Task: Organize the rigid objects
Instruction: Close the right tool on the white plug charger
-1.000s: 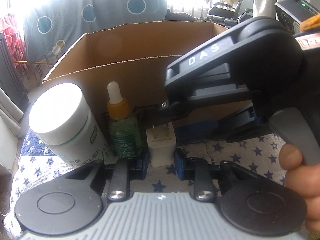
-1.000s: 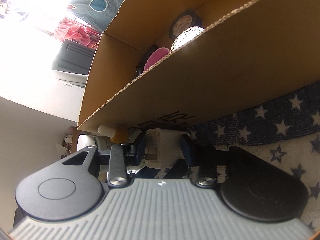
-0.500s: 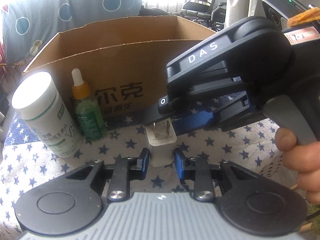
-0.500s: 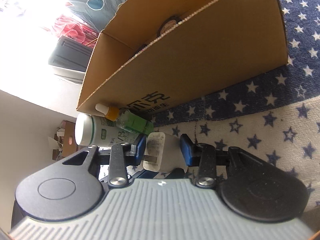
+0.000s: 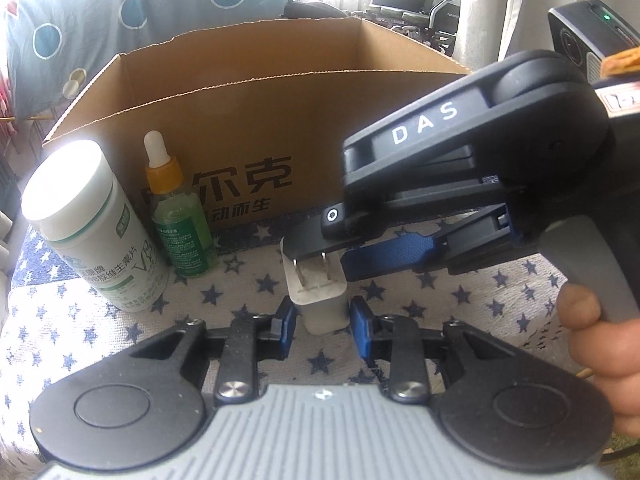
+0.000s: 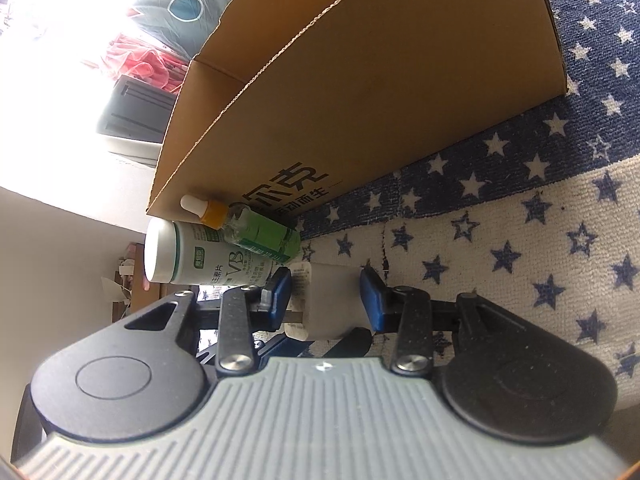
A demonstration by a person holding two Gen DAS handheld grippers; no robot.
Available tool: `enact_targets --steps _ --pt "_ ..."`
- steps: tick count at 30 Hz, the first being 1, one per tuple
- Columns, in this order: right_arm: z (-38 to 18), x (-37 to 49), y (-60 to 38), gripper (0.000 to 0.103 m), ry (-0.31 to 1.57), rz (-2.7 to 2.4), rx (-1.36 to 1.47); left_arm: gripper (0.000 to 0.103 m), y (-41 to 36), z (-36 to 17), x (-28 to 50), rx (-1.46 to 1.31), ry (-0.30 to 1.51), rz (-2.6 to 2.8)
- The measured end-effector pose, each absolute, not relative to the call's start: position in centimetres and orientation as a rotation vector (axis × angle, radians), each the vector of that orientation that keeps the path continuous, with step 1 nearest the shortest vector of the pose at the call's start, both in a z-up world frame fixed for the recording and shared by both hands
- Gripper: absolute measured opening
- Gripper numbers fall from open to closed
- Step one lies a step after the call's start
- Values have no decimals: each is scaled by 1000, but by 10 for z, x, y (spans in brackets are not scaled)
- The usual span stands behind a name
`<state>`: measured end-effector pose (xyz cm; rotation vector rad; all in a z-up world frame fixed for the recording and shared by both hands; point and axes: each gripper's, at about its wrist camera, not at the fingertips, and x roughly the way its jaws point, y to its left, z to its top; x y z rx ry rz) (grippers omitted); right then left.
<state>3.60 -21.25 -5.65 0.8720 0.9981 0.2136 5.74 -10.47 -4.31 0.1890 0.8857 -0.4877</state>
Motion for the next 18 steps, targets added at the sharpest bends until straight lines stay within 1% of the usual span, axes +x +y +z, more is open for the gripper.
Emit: enact_targets --steps 11,13,18 --pt "-58 37 -209 37 998 214 873 31 -108 -36 72 189 895 -481" --pt "-58 37 -209 37 998 213 873 31 -114 -32 55 186 896 -479" --pt "-58 37 -208 38 998 212 874 31 -115 -34 57 188 895 -476"
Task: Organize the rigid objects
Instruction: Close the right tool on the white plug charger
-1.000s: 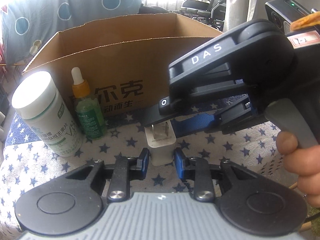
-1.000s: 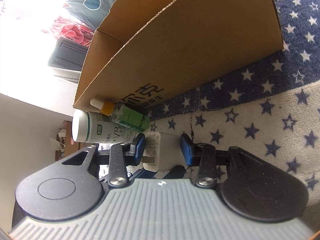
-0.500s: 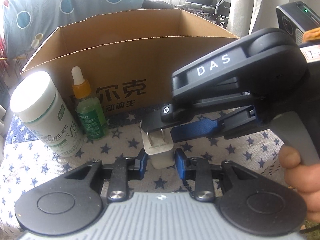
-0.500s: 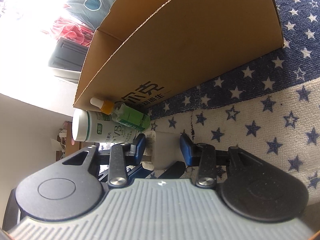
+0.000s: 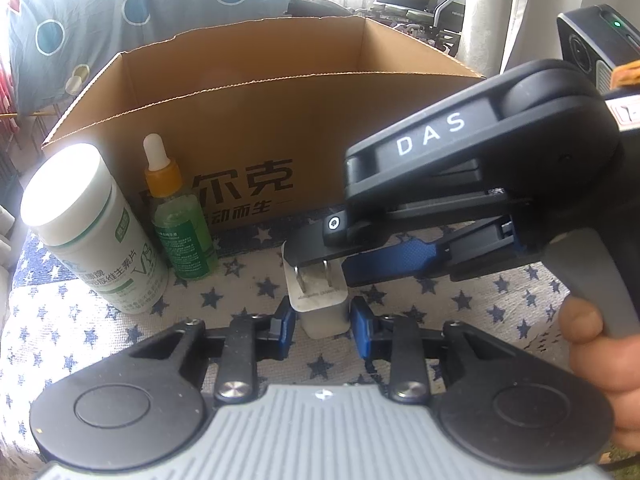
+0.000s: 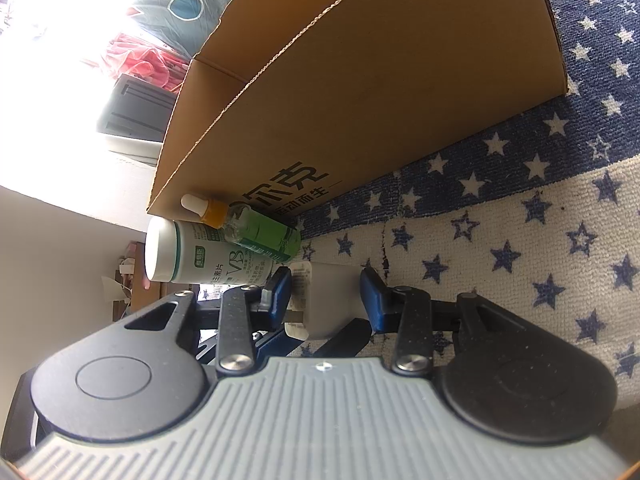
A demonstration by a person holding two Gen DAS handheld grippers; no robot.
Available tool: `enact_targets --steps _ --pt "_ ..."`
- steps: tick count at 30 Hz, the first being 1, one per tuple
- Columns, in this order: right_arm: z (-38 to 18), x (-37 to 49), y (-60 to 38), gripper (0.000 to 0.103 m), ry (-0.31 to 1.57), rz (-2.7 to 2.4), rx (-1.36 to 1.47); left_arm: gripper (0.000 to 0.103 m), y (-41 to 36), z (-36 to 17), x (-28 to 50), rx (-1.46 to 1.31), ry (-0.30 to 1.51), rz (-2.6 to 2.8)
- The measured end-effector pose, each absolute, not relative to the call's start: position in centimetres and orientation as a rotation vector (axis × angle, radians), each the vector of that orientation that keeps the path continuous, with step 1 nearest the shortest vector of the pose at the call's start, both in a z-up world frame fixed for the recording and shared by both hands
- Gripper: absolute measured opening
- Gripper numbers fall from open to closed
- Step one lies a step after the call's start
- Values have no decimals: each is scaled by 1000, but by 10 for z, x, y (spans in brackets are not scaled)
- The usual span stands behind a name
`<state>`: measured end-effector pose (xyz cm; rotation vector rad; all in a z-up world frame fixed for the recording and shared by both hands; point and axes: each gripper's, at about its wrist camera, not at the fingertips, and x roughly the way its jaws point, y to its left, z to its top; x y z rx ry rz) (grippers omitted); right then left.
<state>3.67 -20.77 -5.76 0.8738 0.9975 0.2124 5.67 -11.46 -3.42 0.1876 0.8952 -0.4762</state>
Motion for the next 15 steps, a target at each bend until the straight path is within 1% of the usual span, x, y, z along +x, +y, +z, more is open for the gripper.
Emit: enact_targets --steps 15 --pt "-56 35 -209 38 997 211 874 31 -118 -40 57 188 895 -473"
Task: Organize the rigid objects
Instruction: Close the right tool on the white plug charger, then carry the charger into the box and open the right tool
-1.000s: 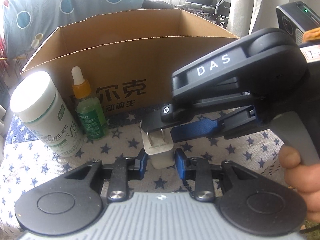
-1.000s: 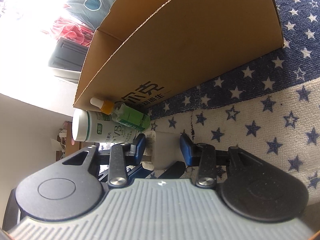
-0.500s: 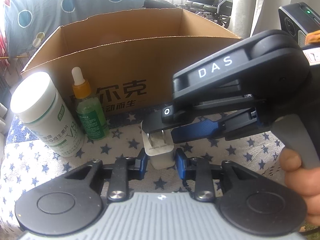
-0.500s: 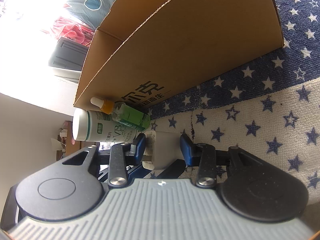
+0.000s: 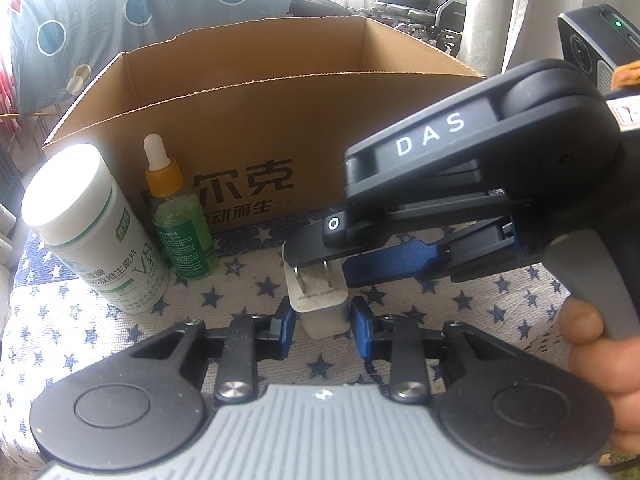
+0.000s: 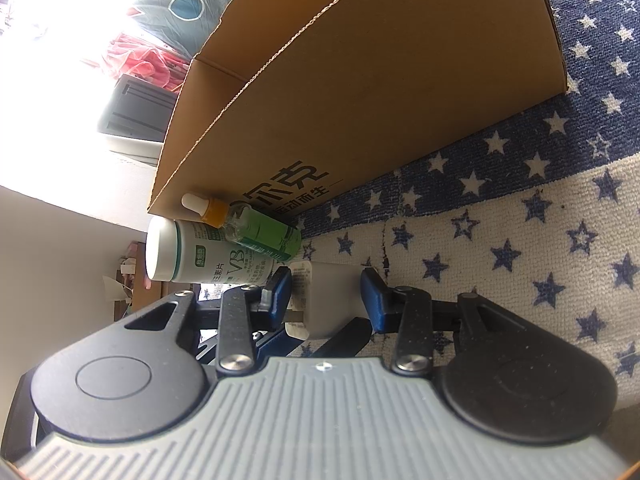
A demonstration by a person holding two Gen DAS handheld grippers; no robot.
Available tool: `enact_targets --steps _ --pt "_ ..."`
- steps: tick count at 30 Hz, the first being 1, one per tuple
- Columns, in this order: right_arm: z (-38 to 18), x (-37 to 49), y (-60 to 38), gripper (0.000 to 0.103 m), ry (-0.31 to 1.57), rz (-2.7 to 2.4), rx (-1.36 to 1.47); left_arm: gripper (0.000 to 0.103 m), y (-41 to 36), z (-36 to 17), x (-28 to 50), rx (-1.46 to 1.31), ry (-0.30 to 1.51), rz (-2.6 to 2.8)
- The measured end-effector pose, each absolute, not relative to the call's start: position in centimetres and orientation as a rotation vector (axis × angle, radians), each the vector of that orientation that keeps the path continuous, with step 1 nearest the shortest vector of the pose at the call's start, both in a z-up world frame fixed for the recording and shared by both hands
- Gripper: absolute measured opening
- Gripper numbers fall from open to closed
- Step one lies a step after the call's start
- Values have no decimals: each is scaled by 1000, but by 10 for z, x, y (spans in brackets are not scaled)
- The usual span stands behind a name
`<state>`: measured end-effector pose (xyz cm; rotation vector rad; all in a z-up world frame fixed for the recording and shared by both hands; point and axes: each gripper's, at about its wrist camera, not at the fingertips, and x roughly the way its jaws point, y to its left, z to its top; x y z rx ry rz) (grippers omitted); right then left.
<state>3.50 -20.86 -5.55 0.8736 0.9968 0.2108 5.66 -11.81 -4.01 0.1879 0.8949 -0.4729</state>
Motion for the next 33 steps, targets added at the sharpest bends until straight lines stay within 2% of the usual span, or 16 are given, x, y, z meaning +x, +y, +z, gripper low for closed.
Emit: enact_targets --steps 33 --pt "-40 23 -214 39 973 204 850 29 -112 -39 56 179 859 -481"
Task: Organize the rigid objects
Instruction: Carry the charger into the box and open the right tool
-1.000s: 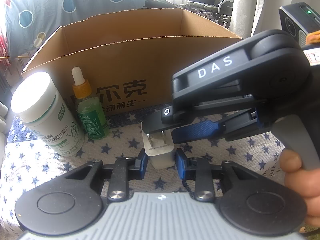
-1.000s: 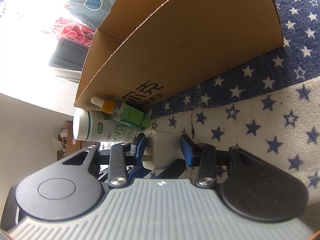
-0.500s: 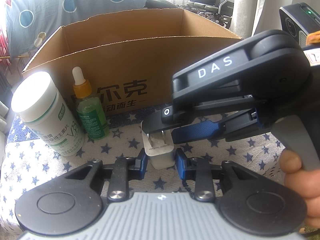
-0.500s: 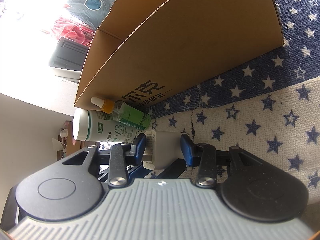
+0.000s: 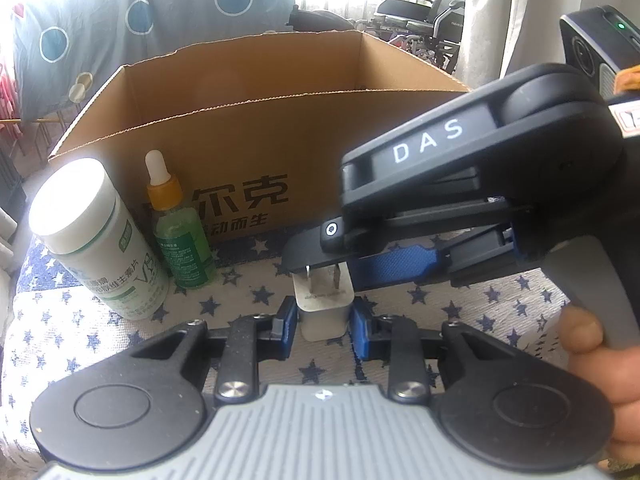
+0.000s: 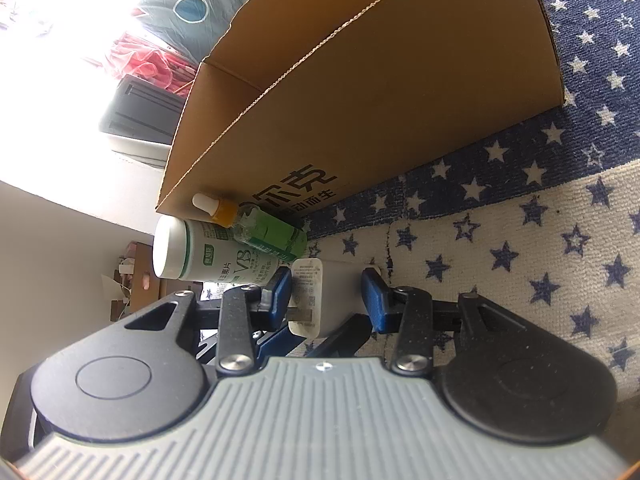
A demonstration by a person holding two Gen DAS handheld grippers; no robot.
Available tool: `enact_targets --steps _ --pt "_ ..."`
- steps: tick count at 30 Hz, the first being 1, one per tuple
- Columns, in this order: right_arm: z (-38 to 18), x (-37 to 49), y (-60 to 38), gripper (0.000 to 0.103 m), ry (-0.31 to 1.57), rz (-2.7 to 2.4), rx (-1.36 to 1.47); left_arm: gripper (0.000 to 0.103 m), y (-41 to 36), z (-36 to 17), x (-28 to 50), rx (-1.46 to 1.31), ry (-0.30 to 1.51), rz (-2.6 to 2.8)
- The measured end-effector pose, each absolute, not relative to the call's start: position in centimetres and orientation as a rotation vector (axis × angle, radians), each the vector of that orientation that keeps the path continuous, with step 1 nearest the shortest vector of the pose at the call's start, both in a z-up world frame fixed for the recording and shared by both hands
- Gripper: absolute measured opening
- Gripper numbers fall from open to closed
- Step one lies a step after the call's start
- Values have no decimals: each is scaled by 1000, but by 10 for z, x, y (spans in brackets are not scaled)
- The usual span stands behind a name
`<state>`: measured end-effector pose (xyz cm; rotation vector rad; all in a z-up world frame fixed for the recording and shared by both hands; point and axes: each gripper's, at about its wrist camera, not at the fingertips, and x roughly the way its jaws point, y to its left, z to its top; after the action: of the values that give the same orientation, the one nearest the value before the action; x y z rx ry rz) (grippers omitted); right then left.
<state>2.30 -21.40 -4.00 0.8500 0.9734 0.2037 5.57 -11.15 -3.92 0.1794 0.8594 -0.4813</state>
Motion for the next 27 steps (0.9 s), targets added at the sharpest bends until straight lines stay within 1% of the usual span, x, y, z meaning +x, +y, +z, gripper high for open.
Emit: enact_targets --steps 4,8,14,19,23,27 --pt "-33 20 -215 39 959 202 837 29 -109 -33 52 175 833 -489" --pt "-14 15 -215 39 921 206 808 29 -104 -16 49 163 791 -500" --pt "41 17 -217 39 815 239 719 30 -104 29 54 153 678 -516" --pt "84 37 -227 39 747 264 637 30 -123 62 84 136 622 -515" --pt "107 71 -245 39 744 269 586 30 -140 78 125 103 652 -516" --pt "113 115 -267 39 795 255 552 30 -156 78 171 45 736 -509"
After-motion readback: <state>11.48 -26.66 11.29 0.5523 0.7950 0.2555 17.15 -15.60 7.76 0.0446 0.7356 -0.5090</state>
